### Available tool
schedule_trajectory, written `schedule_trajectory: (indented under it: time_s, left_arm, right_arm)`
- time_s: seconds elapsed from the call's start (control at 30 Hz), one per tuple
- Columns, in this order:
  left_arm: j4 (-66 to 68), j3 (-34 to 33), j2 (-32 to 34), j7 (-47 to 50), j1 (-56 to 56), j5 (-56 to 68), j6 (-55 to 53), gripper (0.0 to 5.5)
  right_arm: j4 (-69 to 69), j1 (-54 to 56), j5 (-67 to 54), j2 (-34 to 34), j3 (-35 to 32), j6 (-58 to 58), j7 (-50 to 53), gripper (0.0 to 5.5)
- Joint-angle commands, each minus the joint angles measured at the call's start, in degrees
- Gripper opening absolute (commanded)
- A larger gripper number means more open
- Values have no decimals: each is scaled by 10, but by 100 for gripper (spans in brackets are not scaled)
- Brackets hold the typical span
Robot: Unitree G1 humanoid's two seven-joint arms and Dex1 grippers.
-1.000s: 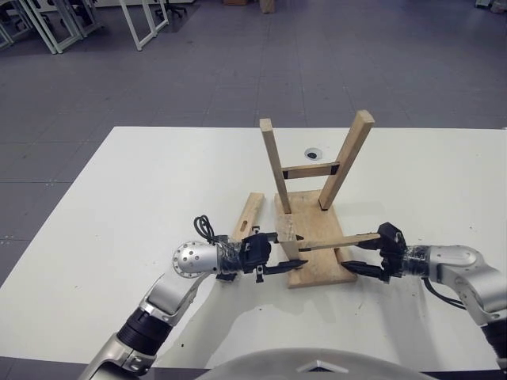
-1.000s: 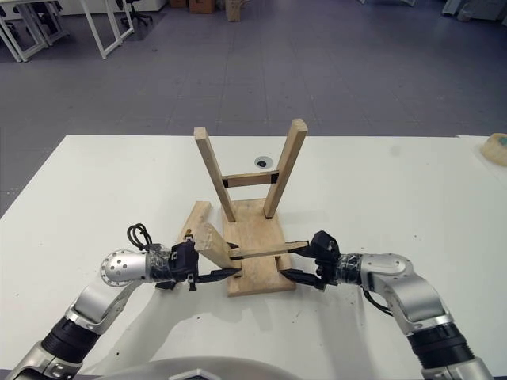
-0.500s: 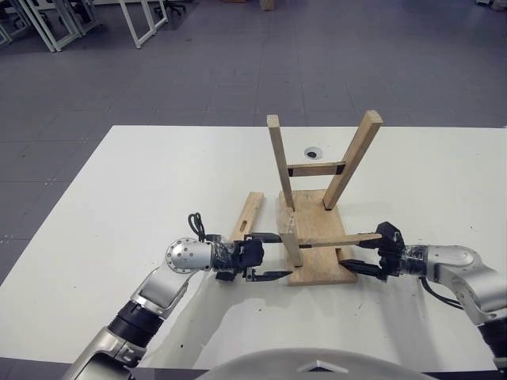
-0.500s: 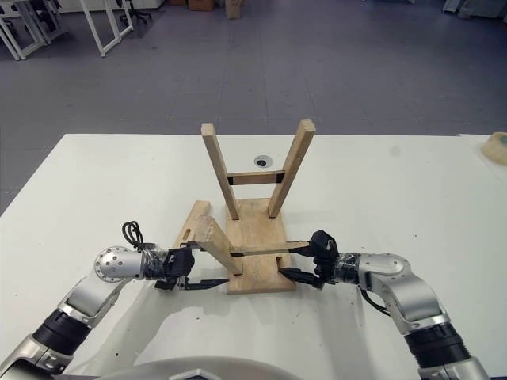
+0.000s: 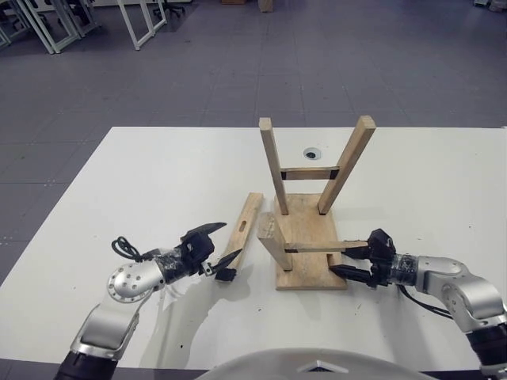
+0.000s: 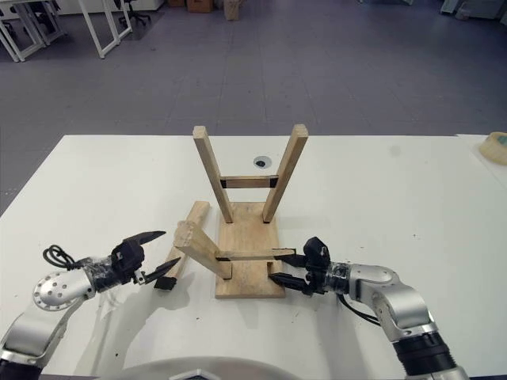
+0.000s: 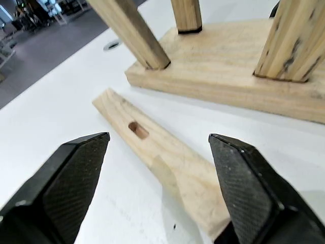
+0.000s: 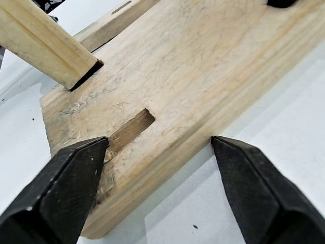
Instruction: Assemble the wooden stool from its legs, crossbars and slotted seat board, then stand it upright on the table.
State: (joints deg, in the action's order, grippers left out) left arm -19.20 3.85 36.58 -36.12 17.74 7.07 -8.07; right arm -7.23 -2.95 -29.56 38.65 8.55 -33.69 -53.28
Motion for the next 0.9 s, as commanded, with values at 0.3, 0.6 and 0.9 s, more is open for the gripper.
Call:
schedule_trajectory:
  time_s: [0.3, 0.6, 0.9]
  left_arm:
    - [-210, 14, -126, 181, 48, 3, -292, 363]
    - [-228, 55, -101, 179, 32, 0, -455, 363]
    - [-186, 19, -112, 206, 18, -11, -439, 343]
  right_arm:
    - [-3, -17, 26, 10, 1, -26, 12, 375]
    - [2, -7, 28, 12, 4, -28, 10, 375]
    - [-5, -14, 18, 11, -15, -27, 14, 375]
